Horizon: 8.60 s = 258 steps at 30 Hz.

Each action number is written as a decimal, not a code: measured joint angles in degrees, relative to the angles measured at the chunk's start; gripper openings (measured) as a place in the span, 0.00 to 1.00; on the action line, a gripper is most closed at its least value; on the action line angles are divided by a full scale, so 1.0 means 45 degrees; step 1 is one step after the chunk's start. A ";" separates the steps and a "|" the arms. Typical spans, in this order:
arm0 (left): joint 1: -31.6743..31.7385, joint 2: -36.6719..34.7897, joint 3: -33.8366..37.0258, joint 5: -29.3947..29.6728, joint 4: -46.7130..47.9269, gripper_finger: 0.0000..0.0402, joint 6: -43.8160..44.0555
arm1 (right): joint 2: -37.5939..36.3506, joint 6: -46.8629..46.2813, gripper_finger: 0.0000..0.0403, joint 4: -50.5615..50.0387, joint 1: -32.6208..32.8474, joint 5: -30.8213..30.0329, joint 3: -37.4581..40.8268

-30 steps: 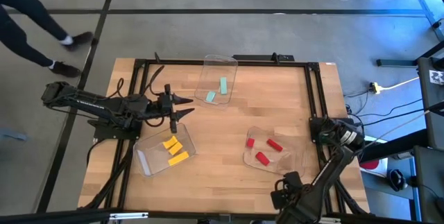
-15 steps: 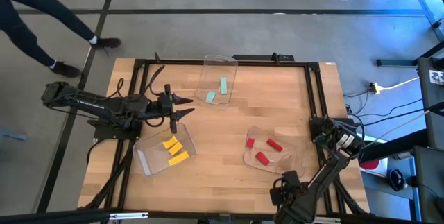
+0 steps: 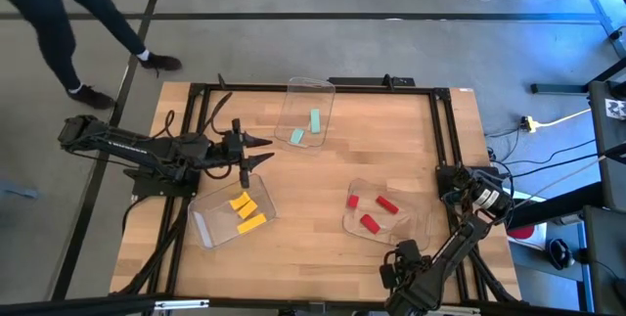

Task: Sort & place blocks by color
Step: Put the blue block into the top transparent bin, then return to Home Position

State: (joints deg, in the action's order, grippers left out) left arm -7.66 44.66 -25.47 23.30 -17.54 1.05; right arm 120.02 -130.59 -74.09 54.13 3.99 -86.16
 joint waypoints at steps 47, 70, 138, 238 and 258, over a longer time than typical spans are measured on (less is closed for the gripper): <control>0.0005 0.0005 -0.0005 -0.0003 0.1412 0.37 0.0726 | -0.3468 2.7169 0.33 2.2087 -1.2379 0.0812 0.6129; 0.0109 0.0003 -0.0005 0.0007 0.0330 0.37 -0.0364 | -0.3583 2.7890 0.33 3.0785 -1.3328 0.1807 0.8094; 0.0640 0.0039 -0.0005 0.0177 0.0704 0.37 -0.0280 | -0.6801 2.6830 0.46 2.1551 -1.3979 -0.2959 0.8319; 0.0529 -0.9860 0.5566 -0.1713 0.3206 0.00 -0.0367 | -1.2864 2.6369 0.32 2.5958 -1.2118 -0.2812 1.3456; 0.0529 -0.9860 0.5566 -0.1721 0.3211 0.00 -0.0372 | -1.7380 2.5846 0.00 2.7775 -1.2046 -0.3437 1.8947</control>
State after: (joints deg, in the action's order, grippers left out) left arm -5.28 0.30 -0.43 15.56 -3.09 -0.62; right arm 41.81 -14.28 50.90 -0.08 -11.48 -0.89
